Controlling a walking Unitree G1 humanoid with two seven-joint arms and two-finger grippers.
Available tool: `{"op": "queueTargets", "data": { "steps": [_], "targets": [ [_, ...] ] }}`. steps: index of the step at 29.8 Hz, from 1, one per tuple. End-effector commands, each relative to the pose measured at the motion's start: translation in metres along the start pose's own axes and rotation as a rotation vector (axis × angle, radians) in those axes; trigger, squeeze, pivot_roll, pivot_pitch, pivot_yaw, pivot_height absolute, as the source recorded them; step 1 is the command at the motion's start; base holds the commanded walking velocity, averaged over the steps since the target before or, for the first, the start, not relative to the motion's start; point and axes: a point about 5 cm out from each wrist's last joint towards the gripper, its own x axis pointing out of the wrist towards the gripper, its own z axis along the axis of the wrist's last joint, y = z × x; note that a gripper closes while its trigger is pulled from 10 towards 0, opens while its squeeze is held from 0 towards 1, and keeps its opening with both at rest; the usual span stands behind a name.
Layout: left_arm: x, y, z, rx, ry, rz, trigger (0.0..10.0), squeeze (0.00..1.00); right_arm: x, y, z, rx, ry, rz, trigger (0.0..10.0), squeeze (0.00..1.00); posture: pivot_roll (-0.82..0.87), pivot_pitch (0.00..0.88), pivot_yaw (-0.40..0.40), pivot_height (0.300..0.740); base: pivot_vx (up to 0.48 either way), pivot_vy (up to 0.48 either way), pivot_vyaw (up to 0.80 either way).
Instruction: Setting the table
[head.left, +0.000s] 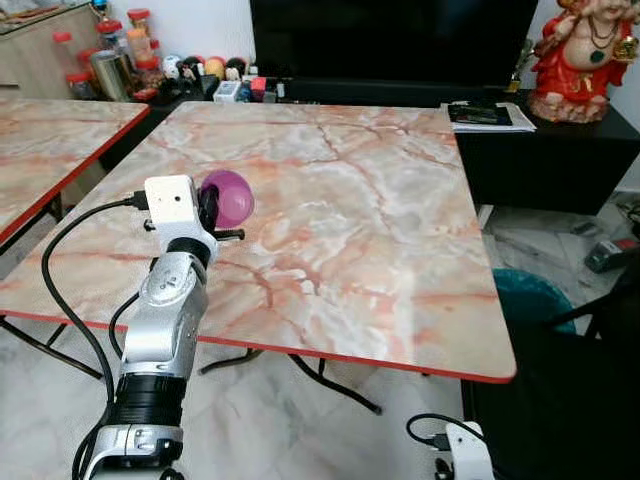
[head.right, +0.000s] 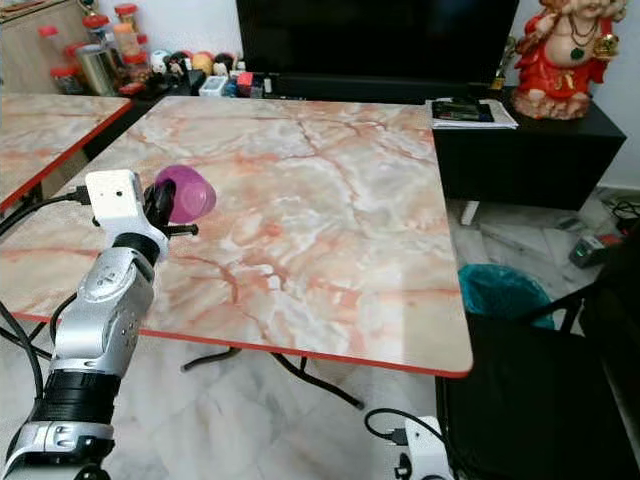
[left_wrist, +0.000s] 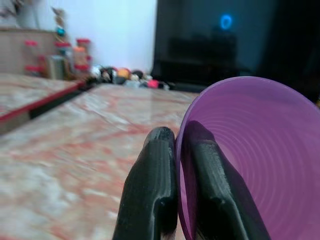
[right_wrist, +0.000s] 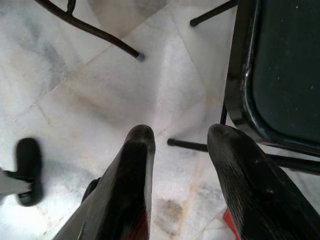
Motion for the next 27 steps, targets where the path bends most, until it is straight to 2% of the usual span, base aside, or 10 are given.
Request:
{"op": "queueTargets", "data": {
  "steps": [1, 6, 18, 27],
  "targets": [
    [0.004, 0.010, 0.008, 0.041, -0.034, 0.039, 10.0, 0.00, 0.000, 0.006, 0.000, 0.015, 0.002, 0.012, 10.0, 0.00, -0.06, 0.000, 0.025, 0.740, 0.000, 0.480, 0.00],
    [0.003, 0.018, 0.010, 0.077, -0.047, 0.065, 10.0, 0.00, 0.000, 0.004, 0.003, -0.002, -0.015, -0.023, 10.0, 0.00, -0.06, 0.000, 0.023, 0.740, 0.000, 0.480, -0.29],
    [0.006, 0.023, 0.014, 0.121, -0.083, 0.078, 10.0, 0.00, 0.001, 0.006, 0.005, 0.015, -0.029, -0.007, 10.0, 0.00, -0.06, 0.000, 0.025, 0.740, 0.000, 0.480, 0.00],
    [0.005, 0.034, 0.006, 0.151, -0.060, 0.113, 10.0, 0.00, 0.001, 0.007, 0.007, 0.024, -0.033, -0.005, 10.0, 0.00, -0.05, 0.000, 0.027, 0.740, 0.000, 0.480, 0.00]
  ]
}}
